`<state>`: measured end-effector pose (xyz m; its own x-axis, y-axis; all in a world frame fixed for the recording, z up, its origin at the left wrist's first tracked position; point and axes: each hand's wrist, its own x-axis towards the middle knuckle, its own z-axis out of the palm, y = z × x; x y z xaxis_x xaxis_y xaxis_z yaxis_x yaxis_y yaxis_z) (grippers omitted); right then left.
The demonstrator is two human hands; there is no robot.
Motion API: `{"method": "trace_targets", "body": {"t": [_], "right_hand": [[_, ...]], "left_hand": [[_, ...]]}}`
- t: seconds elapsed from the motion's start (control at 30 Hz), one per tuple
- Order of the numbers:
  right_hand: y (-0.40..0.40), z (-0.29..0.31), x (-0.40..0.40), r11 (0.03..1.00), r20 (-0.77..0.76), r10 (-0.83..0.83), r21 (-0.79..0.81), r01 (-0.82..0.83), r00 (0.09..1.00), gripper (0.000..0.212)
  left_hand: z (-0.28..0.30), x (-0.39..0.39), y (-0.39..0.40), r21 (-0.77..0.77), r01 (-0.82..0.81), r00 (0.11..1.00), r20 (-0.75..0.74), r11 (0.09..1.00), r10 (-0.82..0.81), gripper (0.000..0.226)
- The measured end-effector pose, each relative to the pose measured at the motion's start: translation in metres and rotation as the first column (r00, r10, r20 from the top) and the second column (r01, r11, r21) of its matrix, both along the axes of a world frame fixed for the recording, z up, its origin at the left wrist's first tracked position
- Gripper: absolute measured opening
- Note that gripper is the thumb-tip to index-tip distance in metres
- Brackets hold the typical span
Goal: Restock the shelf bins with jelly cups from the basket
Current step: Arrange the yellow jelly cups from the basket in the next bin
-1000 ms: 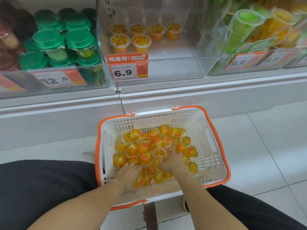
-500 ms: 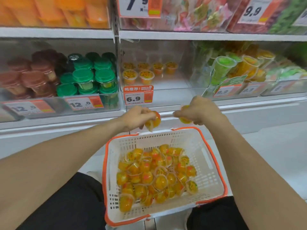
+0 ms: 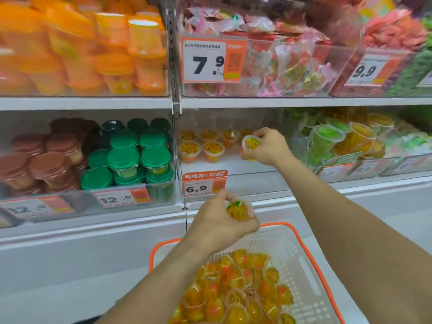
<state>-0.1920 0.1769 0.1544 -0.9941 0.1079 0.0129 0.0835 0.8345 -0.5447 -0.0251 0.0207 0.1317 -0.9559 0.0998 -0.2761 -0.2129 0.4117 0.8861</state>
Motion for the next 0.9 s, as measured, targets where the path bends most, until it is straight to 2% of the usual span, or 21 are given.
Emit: {"method": "trace_targets", "body": {"t": [0.07,0.13,0.23,0.33,0.4,0.53,0.63,0.7,0.77,0.8,0.83,0.9], "right_hand": [[-0.008,-0.008,-0.018,0.996,0.107,0.006,0.088,-0.016,0.994,0.081],[-0.017,-0.017,-0.031,0.99,0.206,-0.006,0.14,-0.024,0.978,0.079],[-0.028,-0.032,-0.044,0.988,0.253,-0.009,0.151,-0.031,0.967,0.076],[-0.034,-0.037,-0.051,0.994,0.238,-0.021,0.109,-0.005,0.971,0.071],[-0.036,-0.033,-0.053,0.999,0.249,-0.029,0.052,0.017,0.968,0.076],[-0.034,-0.036,-0.056,0.996,0.213,-0.081,0.061,0.069,0.974,0.072],[-0.031,-0.04,-0.055,0.997,0.217,-0.072,0.037,0.065,0.974,0.071],[-0.029,-0.032,-0.048,0.999,0.153,-0.048,0.02,0.046,0.987,0.058],[-0.022,-0.019,-0.034,0.997,-0.025,-0.02,-0.077,0.018,0.999,0.042],[-0.019,-0.01,-0.022,0.983,-0.086,0.004,-0.184,-0.02,0.996,0.033],[-0.015,-0.001,-0.005,0.94,-0.101,0.05,-0.331,-0.081,0.994,0.026],[-0.007,0.019,0.035,0.773,-0.012,0.256,-0.597,-0.213,0.966,0.029]], "left_hand": [[0.007,-0.005,-0.005,-0.269,0.007,0.991,-0.13,0.963,-0.044,0.051],[0.011,-0.009,-0.008,-0.411,-0.021,0.969,-0.233,0.911,-0.082,0.059],[0.011,-0.009,-0.01,-0.422,-0.017,0.958,-0.265,0.906,-0.105,0.074],[0.012,-0.01,-0.011,-0.403,-0.031,0.954,-0.285,0.915,-0.093,0.079],[0.014,-0.01,-0.009,-0.395,-0.048,0.943,-0.32,0.917,-0.088,0.082],[0.015,-0.011,-0.004,-0.434,-0.093,0.926,-0.368,0.896,-0.082,0.098],[0.015,-0.017,-0.005,-0.383,-0.143,0.937,-0.35,0.913,0.0,0.086],[0.014,-0.022,-0.007,-0.344,-0.16,0.942,-0.334,0.925,0.038,0.077],[0.013,-0.028,-0.011,-0.33,-0.162,0.941,-0.335,0.93,0.045,0.072],[0.013,-0.03,-0.012,-0.318,-0.164,0.94,-0.338,0.934,0.049,0.071],[0.014,-0.031,-0.015,-0.296,-0.165,0.937,-0.344,0.941,0.056,0.07],[0.016,-0.034,-0.019,-0.211,-0.173,0.921,-0.38,0.962,0.082,0.067]]}}
